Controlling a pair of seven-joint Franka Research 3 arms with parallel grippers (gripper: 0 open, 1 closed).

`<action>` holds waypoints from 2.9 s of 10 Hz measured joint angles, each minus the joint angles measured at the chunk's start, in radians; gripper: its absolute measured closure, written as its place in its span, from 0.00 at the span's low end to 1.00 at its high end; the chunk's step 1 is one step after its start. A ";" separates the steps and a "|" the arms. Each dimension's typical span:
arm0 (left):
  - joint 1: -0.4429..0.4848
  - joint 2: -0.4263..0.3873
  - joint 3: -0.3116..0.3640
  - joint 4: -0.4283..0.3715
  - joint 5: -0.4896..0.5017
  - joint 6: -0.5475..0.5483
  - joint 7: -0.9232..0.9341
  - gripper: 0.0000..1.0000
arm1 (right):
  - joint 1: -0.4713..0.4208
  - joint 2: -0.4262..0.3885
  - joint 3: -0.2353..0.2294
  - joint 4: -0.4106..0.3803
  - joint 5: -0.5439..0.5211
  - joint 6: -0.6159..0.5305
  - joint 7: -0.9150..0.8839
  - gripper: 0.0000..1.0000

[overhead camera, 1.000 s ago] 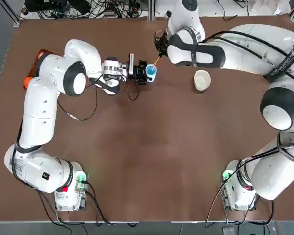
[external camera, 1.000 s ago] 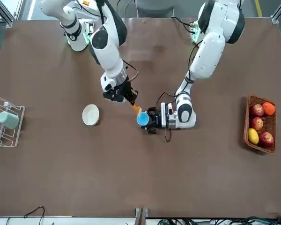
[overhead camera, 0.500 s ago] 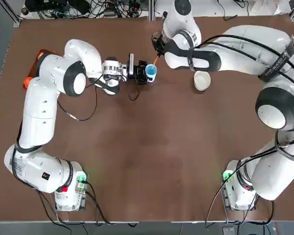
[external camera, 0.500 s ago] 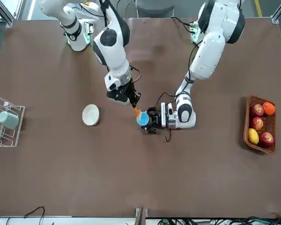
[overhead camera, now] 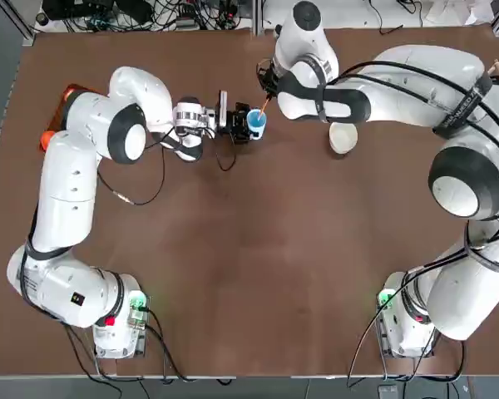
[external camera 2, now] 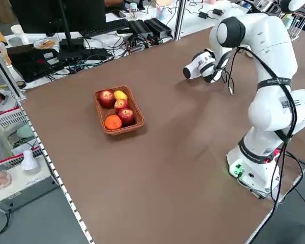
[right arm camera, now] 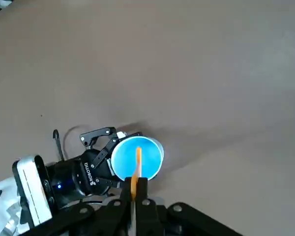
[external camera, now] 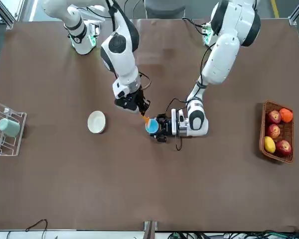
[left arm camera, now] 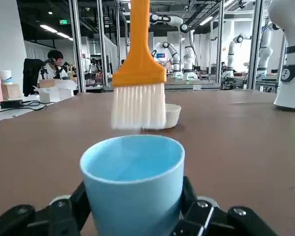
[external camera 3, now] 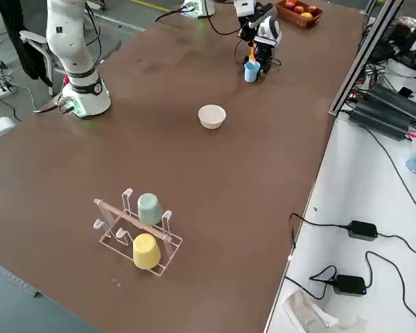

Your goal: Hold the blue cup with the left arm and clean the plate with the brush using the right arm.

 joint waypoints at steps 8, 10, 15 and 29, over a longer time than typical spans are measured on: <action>0.000 0.000 0.000 -0.001 0.000 0.000 0.000 0.27 | 0.020 0.039 -0.007 0.001 -0.005 0.035 0.006 0.95; 0.000 0.000 0.000 -0.001 0.000 0.000 0.000 0.27 | 0.020 0.042 -0.013 0.010 -0.010 0.041 0.012 0.95; 0.000 0.000 0.000 -0.001 0.000 0.000 0.000 0.27 | 0.020 0.043 -0.021 0.031 -0.016 0.041 0.021 0.95; 0.000 0.000 0.000 -0.001 0.000 0.000 0.001 0.26 | 0.048 0.113 -0.019 0.033 -0.043 0.044 0.039 0.95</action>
